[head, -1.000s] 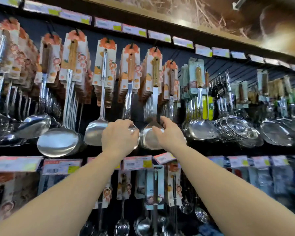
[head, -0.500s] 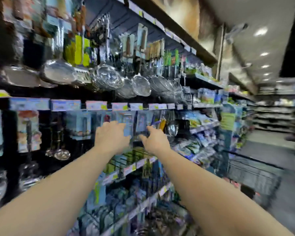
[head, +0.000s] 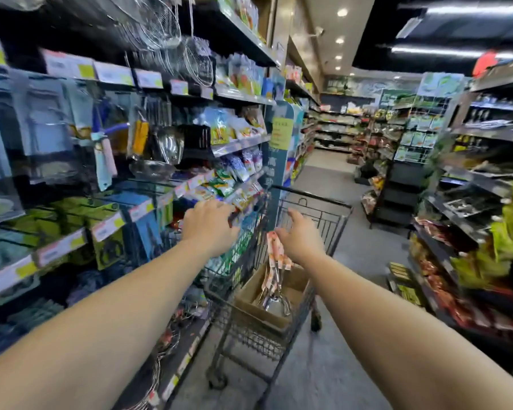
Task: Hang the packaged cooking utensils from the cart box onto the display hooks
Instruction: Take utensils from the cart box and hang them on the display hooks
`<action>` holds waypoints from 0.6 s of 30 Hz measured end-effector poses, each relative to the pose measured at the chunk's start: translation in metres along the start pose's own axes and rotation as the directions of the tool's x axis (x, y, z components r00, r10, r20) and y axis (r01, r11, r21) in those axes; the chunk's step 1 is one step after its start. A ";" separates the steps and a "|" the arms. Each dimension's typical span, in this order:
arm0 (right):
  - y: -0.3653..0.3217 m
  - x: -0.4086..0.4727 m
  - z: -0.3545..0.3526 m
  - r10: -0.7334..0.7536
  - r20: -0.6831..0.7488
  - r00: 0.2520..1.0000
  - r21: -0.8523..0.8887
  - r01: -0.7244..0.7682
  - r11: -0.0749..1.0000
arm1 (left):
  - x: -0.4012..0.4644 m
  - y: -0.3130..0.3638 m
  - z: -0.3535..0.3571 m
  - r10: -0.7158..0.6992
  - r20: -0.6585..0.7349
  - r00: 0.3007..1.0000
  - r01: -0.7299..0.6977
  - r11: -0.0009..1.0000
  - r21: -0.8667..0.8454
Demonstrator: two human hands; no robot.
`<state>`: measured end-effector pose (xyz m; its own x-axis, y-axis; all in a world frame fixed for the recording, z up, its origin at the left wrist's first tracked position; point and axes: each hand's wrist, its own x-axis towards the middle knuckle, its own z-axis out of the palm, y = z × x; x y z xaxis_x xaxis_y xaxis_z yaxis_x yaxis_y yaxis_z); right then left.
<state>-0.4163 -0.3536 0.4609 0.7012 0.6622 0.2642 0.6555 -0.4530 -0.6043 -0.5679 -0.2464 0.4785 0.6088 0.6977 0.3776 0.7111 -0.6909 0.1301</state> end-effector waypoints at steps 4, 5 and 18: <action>0.067 0.045 0.009 0.212 -0.049 0.976 0.024 -0.211 0.977 | 0.057 0.016 0.063 0.088 0.080 0.993 -0.086 0.996 -0.022; 0.081 0.055 0.013 0.249 -0.041 0.968 0.035 -0.248 0.968 | 0.070 0.020 0.078 0.096 0.097 0.991 -0.093 0.995 -0.036; 0.255 0.259 0.126 0.339 0.187 0.922 0.099 -0.361 0.927 | 0.230 0.090 0.297 0.026 0.271 0.962 -0.013 0.999 -0.049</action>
<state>-0.1032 -0.2224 0.2806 0.8163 0.5687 -0.1013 0.3271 -0.5996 -0.7304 -0.2592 -0.0922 0.3046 0.6998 0.7045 0.1185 0.6847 -0.7087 0.1701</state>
